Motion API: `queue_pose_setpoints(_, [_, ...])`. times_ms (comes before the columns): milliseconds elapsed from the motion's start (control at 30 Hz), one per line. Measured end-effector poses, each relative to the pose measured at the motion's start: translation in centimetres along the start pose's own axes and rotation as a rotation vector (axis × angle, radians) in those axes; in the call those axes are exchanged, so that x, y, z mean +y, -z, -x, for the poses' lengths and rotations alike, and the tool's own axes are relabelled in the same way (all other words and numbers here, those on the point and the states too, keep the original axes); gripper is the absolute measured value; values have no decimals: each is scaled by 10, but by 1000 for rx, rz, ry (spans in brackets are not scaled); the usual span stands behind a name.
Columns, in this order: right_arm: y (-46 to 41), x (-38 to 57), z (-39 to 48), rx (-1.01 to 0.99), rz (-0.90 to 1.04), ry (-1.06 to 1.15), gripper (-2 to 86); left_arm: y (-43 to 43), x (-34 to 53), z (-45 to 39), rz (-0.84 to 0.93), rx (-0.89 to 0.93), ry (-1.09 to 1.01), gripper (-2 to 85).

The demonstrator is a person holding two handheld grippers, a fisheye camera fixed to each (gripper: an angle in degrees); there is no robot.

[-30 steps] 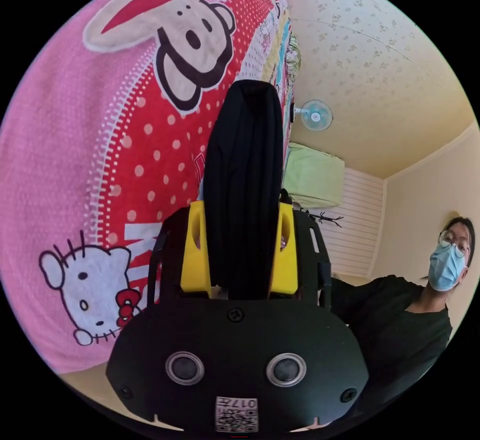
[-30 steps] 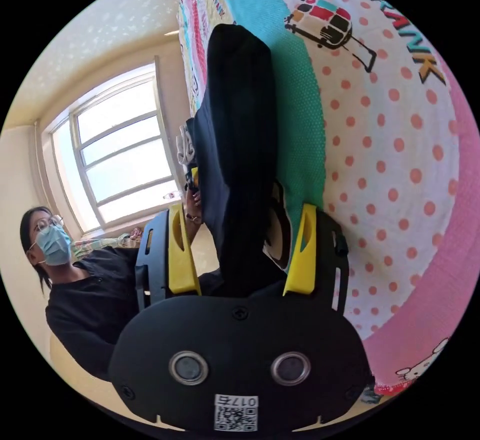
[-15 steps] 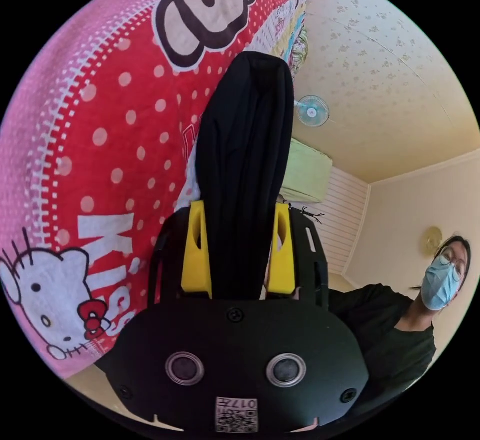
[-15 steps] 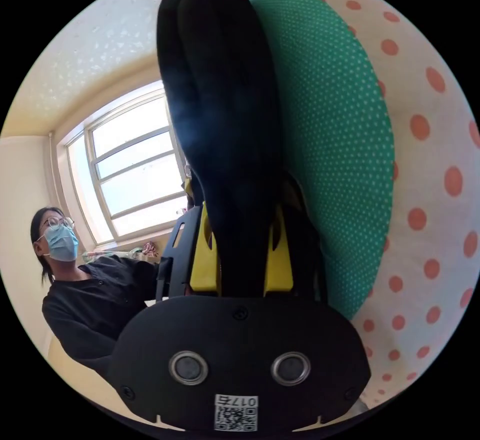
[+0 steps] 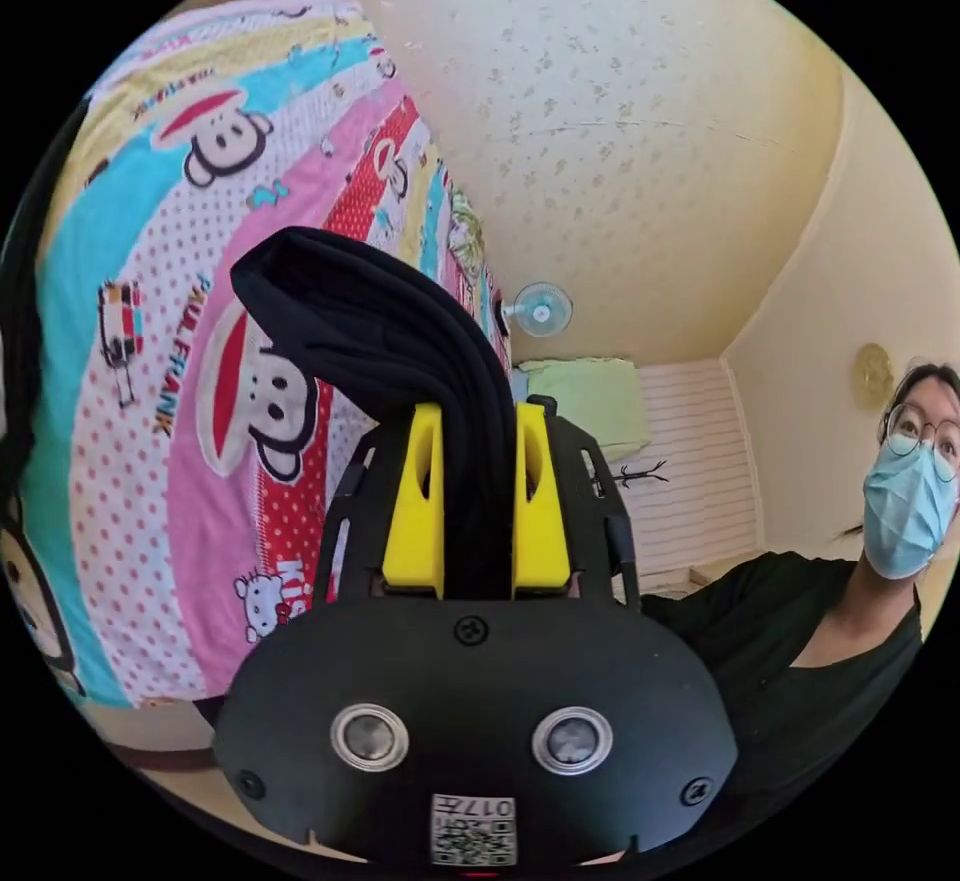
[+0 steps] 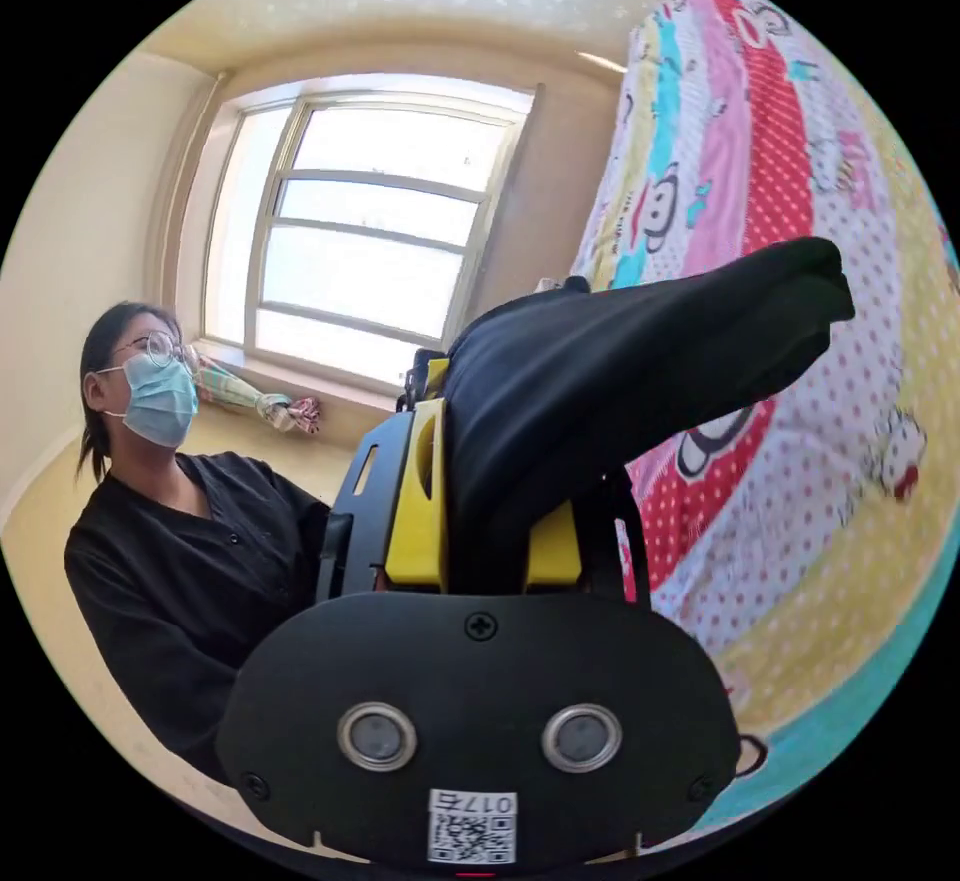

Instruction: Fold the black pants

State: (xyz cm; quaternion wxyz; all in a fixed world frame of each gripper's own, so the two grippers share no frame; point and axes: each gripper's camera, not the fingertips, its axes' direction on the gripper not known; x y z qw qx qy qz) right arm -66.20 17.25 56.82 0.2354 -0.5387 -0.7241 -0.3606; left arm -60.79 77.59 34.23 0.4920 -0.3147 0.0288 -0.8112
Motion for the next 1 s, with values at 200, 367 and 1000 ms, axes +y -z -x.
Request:
queue_pose_setpoints(200, [-107,-117,-30,181,116,-47,104,106,-63,52,-45,-257,5,131])
queue_pose_setpoints(367, [-127,-89,-80,568,183,-339,49,174,-7,176,22,-538,328,83])
queue_pose_setpoints(1000, [-142,223,111,1267,500,-1036,4,-32,81,215,1247,-1168,-597,-10])
